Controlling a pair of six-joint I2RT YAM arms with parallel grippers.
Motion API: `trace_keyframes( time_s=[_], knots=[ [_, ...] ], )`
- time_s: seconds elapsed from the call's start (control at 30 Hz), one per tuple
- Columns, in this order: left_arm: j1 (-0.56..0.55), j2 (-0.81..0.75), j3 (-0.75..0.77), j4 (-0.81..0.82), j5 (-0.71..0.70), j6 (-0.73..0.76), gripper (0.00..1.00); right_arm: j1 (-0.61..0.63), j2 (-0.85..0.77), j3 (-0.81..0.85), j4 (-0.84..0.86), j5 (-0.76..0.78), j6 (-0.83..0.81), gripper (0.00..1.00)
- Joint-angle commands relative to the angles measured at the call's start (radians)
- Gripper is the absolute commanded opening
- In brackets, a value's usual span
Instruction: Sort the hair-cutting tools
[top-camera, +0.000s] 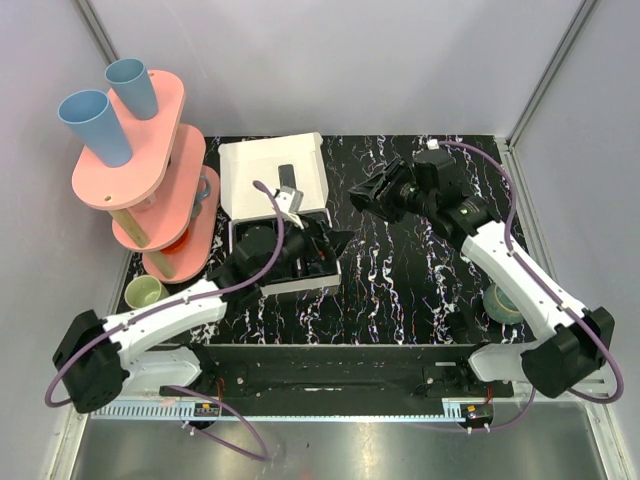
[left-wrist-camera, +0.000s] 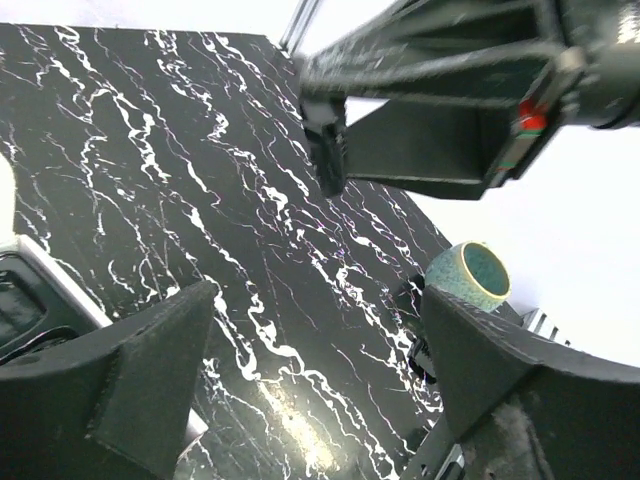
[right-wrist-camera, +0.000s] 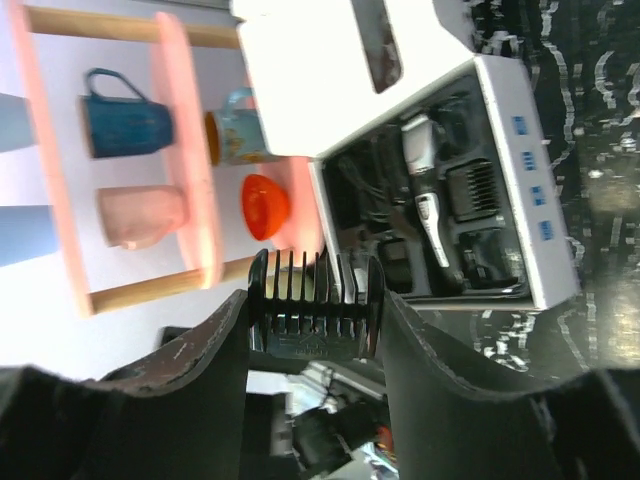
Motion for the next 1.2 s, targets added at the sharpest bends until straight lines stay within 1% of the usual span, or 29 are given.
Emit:
trace_keyframes(
  time_s=[0.0,0.03,0.13,0.17,0.27,0.4,0.5,0.6,0.73,0.97,1.17],
  knots=[
    [-0.043,0.076,0.085,0.17,-0.06,0.032,0.84,-0.003,-0.08,-0.003,0.079,-0.062,0.124,0.25],
    [-0.045,0.084,0.093,0.179,-0.075,0.034,0.78,-0.003,-0.088,-0.003,0.079,-0.062,0.131,0.25],
    [-0.057,0.093,0.099,0.231,-0.117,0.034,0.68,-0.003,-0.113,-0.009,0.079,-0.054,0.151,0.25],
    [-0.063,0.093,0.101,0.239,-0.132,0.035,0.62,-0.003,-0.117,-0.01,0.079,-0.054,0.156,0.24],
    [-0.083,0.088,0.099,0.263,-0.152,0.037,0.57,-0.003,-0.119,-0.01,0.081,-0.064,0.164,0.24],
    [-0.115,0.082,0.094,0.28,-0.192,0.045,0.56,-0.001,-0.116,-0.012,0.079,-0.067,0.171,0.24],
    [-0.118,0.085,0.101,0.293,-0.209,0.057,0.55,-0.003,-0.116,-0.01,0.087,-0.068,0.17,0.24],
    [-0.118,0.096,0.124,0.285,-0.233,0.072,0.51,-0.003,-0.108,-0.004,0.09,-0.076,0.158,0.24],
    [-0.118,0.113,0.151,0.28,-0.273,0.072,0.41,-0.003,-0.108,-0.004,0.09,-0.076,0.153,0.24],
    [-0.118,0.174,0.214,0.248,-0.272,0.081,0.38,-0.003,-0.102,-0.004,0.093,-0.079,0.147,0.24],
    [-0.118,0.197,0.248,0.219,-0.266,0.062,0.31,-0.003,-0.102,-0.003,0.098,-0.074,0.145,0.24]
  ],
)
